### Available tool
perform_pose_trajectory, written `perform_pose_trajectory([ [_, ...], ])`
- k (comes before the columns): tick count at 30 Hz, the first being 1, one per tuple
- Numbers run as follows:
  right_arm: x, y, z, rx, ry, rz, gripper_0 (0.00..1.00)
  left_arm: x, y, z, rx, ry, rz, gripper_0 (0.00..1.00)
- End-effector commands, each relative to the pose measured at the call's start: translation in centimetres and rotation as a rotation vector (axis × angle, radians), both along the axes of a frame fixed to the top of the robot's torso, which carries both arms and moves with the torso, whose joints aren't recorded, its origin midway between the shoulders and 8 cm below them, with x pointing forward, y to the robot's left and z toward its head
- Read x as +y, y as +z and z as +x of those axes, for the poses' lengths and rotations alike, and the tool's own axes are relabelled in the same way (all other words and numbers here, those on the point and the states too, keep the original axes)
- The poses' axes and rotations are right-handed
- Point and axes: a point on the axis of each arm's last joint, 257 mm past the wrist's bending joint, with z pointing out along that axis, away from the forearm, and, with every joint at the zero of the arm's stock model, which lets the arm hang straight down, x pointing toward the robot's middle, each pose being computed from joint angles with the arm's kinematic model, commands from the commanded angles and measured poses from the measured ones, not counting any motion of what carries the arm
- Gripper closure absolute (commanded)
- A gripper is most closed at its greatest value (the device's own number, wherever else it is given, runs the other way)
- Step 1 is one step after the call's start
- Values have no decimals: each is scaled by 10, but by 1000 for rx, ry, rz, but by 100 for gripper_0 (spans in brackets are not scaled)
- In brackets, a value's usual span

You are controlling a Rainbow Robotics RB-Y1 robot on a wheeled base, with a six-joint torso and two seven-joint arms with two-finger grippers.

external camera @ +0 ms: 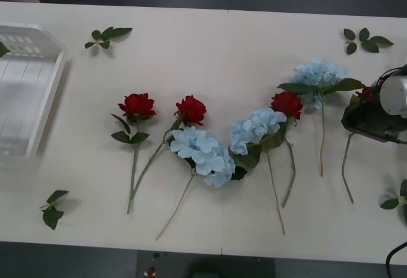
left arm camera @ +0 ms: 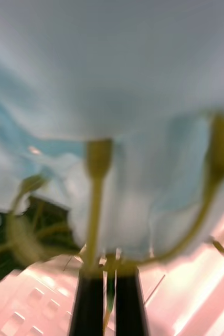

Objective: Put the red flowers into the right box and the blue flowers into the left box

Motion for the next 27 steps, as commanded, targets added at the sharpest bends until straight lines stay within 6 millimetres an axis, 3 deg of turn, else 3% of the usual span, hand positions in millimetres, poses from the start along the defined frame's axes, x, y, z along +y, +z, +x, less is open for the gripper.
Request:
perform_pose_trajectory([
  [1,-43,75,20,-119,-1,-107,100,10,26,6,-27,-32,57,36],
  [2,-47,79,20,-124,-8,-112,100,10,26,6,-26,-33,58,28],
  [3,-61,91,19,-136,-24,-128,100,9,27,7,-29,-38,62,13],
  [5,-79,108,17,-155,-45,-148,100,8,28,8,-32,-44,66,0],
  [12,-158,174,4,-207,-122,-277,100,-6,34,15,-41,-89,66,0],
  [16,-201,201,4,-218,-134,-351,100,-33,40,18,-32,-144,41,0],
  [23,-262,214,23,-230,-135,-363,100,-100,42,17,-34,-291,-19,0],
  [27,-289,205,25,-208,-139,-393,100,-135,30,5,-45,-384,-29,0],
])
